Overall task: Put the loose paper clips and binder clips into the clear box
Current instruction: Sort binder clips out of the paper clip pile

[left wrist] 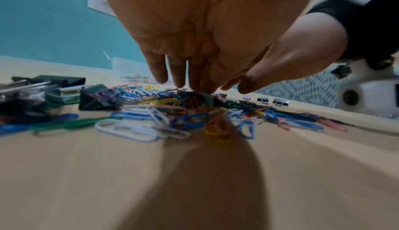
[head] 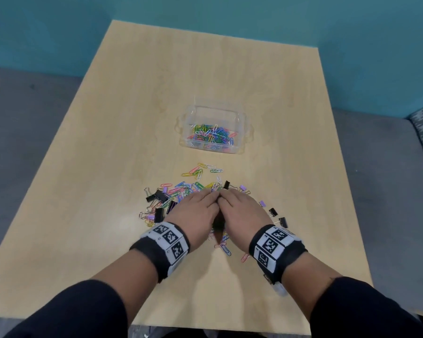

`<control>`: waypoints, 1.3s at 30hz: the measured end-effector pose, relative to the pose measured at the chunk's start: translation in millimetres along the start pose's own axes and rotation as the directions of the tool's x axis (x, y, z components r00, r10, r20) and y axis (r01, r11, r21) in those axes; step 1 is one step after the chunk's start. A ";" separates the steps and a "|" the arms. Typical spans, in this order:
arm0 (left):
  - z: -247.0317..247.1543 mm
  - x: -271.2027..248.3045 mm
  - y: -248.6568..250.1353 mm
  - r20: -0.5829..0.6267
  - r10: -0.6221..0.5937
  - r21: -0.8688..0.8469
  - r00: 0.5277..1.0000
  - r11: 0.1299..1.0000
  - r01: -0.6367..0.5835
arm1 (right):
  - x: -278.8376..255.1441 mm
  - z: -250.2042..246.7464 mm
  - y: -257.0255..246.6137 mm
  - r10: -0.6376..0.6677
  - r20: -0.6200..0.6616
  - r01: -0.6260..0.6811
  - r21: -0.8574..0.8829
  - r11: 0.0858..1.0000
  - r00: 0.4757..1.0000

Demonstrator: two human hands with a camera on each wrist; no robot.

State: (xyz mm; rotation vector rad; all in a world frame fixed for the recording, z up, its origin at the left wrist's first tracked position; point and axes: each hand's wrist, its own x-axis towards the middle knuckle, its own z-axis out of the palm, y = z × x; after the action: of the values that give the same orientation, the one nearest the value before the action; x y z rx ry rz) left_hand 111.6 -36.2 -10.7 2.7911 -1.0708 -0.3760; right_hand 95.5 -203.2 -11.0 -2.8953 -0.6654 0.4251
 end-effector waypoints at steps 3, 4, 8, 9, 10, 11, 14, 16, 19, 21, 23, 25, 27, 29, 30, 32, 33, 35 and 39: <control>-2.8 1.2 -8.0 -0.026 0.024 0.021 0.999 1.000 -0.024 | -8.1 -0.7 6.0 -0.017 -0.009 0.017 -0.030 0.999 1.000; -0.4 0.1 -11.0 -0.029 0.014 0.027 0.999 1.000 -0.013 | -11.1 -1.0 7.9 -0.029 -0.013 0.028 -0.038 0.999 0.999; 2.7 1.2 -13.6 -0.020 -0.006 0.025 1.000 1.000 0.006 | -20.7 -2.8 15.8 -0.070 -0.018 0.068 -0.063 0.996 0.997; 3.1 2.6 -12.8 -0.021 -0.002 0.029 1.000 1.000 0.002 | -21.7 -3.4 17.2 -0.074 -0.013 0.073 -0.068 0.995 0.997; 2.3 4.7 -11.3 -0.022 0.001 0.034 1.000 0.999 0.000 | -21.6 -3.9 18.4 -0.074 -0.011 0.073 -0.074 0.995 0.997; 0.3 7.0 -9.1 -0.025 -0.002 0.043 1.000 0.999 0.003 | -21.3 -4.3 18.9 -0.072 -0.013 0.071 -0.077 0.995 0.997; -1.0 15.9 -4.4 -0.037 0.013 0.085 0.999 0.996 -0.010 | -19.5 -5.8 16.5 -0.074 -0.013 0.073 -0.078 0.994 0.997; 1.3 19.6 -4.2 -0.015 0.030 0.116 0.999 0.993 -0.028 | -20.2 -5.4 16.9 -0.076 -0.012 0.074 -0.092 0.993 0.997; 6.5 17.3 -6.3 0.004 0.049 0.141 0.999 0.989 -0.049 | -25.0 -3.0 22.6 -0.051 -0.004 0.050 -0.097 0.994 0.999; 10.7 14.7 -7.8 -0.011 0.067 0.138 0.998 0.988 -0.065 | -28.4 -1.3 25.4 -0.045 0.006 0.045 -0.101 0.994 0.999; 11.8 15.1 -7.0 -0.034 0.091 0.142 0.995 0.986 -0.086 | -29.4 -1.0 24.8 -0.036 0.009 0.037 -0.115 0.993 0.999; 12.1 16.6 -5.4 -0.059 0.102 0.149 0.993 0.985 -0.092 | -28.2 -2.5 21.6 -0.014 0.001 0.014 -0.121 0.992 1.000; 12.0 17.1 -3.8 -0.056 0.093 0.147 0.994 0.986 -0.084 | -26.2 -3.1 19.0 0.005 -0.007 -0.006 -0.131 0.991 1.000; 10.7 16.6 -2.2 -0.048 0.083 0.149 0.995 0.986 -0.075 | -25.1 -2.9 18.4 0.016 -0.003 -0.016 -0.144 0.989 1.000; 10.3 16.2 -1.4 -0.049 0.080 0.153 0.996 0.986 -0.071 | -25.1 -3.4 18.8 0.021 -0.005 -0.021 -0.144 0.989 1.000; 10.0 15.5 0.1 -0.063 0.080 0.148 0.995 0.986 -0.070 | -25.8 -5.7 20.6 0.035 -0.023 -0.038 -0.132 0.991 0.999; 10.3 15.1 0.6 -0.067 0.083 0.140 0.994 0.988 -0.073 | -26.4 -7.4 21.0 0.043 -0.031 -0.046 -0.121 0.992 0.999; 11.6 14.8 1.1 -0.068 0.086 0.137 0.994 0.988 -0.076 | -27.5 -9.7 20.7 0.049 -0.038 -0.052 -0.099 0.994 0.998; 12.5 15.0 3.8 -0.058 0.076 0.140 0.995 0.988 -0.068 | -30.0 -6.7 21.6 0.051 -0.056 -0.055 -0.084 0.995 0.997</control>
State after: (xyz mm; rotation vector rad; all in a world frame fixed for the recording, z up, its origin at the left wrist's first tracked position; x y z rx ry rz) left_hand 116.4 -49.4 -24.7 2.8512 -1.2234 -0.2111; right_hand 80.5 -236.4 -1.7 -2.9988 -0.6143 0.3314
